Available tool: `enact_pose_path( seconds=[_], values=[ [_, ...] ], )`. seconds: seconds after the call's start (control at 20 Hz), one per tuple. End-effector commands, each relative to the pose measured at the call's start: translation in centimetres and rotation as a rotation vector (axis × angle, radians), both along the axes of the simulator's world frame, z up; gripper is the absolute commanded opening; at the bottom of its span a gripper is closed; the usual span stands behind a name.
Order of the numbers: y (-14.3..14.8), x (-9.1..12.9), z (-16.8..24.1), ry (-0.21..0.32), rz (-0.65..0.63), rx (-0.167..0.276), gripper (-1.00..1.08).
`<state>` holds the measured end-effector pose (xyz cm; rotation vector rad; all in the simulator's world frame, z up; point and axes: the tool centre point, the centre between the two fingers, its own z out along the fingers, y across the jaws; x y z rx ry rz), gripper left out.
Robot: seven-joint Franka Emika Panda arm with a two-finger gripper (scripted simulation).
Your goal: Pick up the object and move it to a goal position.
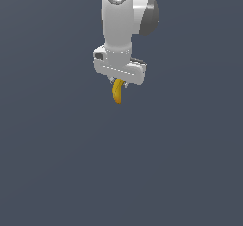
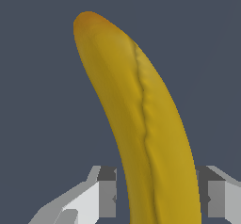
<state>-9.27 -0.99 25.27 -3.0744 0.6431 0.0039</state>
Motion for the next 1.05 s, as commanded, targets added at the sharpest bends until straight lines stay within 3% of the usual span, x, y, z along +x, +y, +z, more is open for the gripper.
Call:
enact_pose_path(
  seconds=[0.0, 0.5, 1.0],
  values=[
    [-0.7, -0.9, 2.1, -0.001, 0.000, 0.000, -1.00],
    [-2.4, -3.2, 7.8, -0.002, 0.001, -0.001, -1.00],
    [-2.6, -3.4, 8.6, -0.002, 0.001, -0.001, -1.00]
  ],
)
